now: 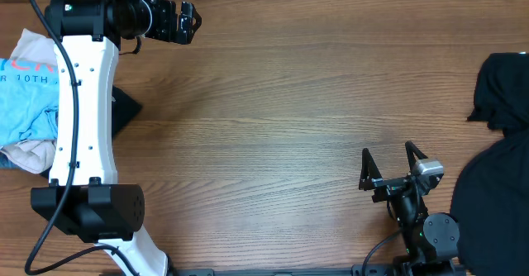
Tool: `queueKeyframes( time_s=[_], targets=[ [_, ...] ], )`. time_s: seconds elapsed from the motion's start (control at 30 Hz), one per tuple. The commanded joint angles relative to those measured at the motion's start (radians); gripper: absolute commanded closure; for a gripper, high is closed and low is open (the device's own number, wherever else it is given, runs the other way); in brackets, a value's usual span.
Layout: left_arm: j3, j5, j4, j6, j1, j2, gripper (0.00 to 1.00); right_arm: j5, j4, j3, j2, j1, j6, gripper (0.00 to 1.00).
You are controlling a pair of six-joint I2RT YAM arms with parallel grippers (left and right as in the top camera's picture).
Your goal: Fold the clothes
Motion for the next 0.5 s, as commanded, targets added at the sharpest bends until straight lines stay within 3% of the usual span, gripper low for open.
queueKeyframes(
  time_s=[0.0,0.47],
  targets=[
    [0.002,0.001,0.003,-0.01,-0.004,0.003,0.0,0.007,0.002,-0.01,-0.01,-0.005,0.004,0.0],
    [0.001,-0.013,-0.005,-0.01,-0.006,-0.017,0.0,0.007,0.002,-0.01,-0.01,-0.005,0.004,0.0]
  ],
)
